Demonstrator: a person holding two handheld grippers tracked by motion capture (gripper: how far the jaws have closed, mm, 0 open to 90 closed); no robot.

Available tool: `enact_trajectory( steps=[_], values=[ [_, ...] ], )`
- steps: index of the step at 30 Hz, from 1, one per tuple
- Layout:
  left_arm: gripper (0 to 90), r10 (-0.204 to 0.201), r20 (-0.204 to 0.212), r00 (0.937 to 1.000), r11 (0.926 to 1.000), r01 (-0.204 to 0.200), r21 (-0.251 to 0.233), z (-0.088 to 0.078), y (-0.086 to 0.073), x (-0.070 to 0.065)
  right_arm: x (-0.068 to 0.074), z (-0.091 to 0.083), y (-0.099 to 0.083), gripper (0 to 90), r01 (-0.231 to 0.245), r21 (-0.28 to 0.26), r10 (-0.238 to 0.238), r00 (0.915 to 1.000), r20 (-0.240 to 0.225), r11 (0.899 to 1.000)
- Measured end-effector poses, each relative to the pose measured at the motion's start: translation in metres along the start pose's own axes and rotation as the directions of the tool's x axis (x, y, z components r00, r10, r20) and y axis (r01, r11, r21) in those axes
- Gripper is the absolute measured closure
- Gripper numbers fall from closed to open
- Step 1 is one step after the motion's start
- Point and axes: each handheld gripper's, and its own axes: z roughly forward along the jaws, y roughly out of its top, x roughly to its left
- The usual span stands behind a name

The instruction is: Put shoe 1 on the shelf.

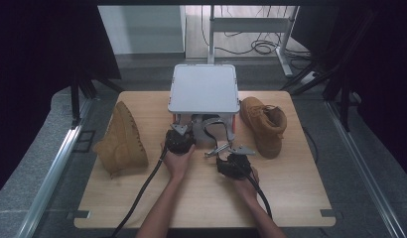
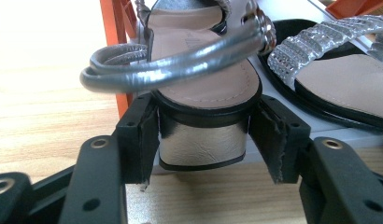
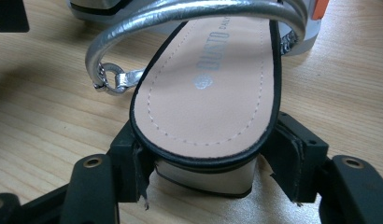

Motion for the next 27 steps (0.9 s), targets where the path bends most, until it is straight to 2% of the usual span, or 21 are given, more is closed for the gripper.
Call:
enact_trajectory(
  steps=[10, 14, 27],
  values=[
    [43.9, -0.006, 0.013, 0.9999, 0.9999, 0.005, 0.014, 0.000, 0.001, 0.002, 0.002, 0.000, 0.000, 37.7, -0.009, -0.003, 0.010, 0.9999, 0.012, 1.000],
    [44.1, -0.006, 0.019, 0.9998, 0.9998, 0.005, 0.022, 0.000, 0.001, 0.004, 0.003, 0.000, 0.000, 38.3, -0.028, -0.008, 0.028, 0.9993, 0.024, 1.000],
    [44.4, -0.009, 0.031, 0.9995, 0.9995, 0.008, 0.029, -0.001, 0.002, 0.006, 0.011, 0.010, 0.013, 39.3, -0.062, -0.033, 0.065, 0.9947, 0.080, 0.997]
  ],
)
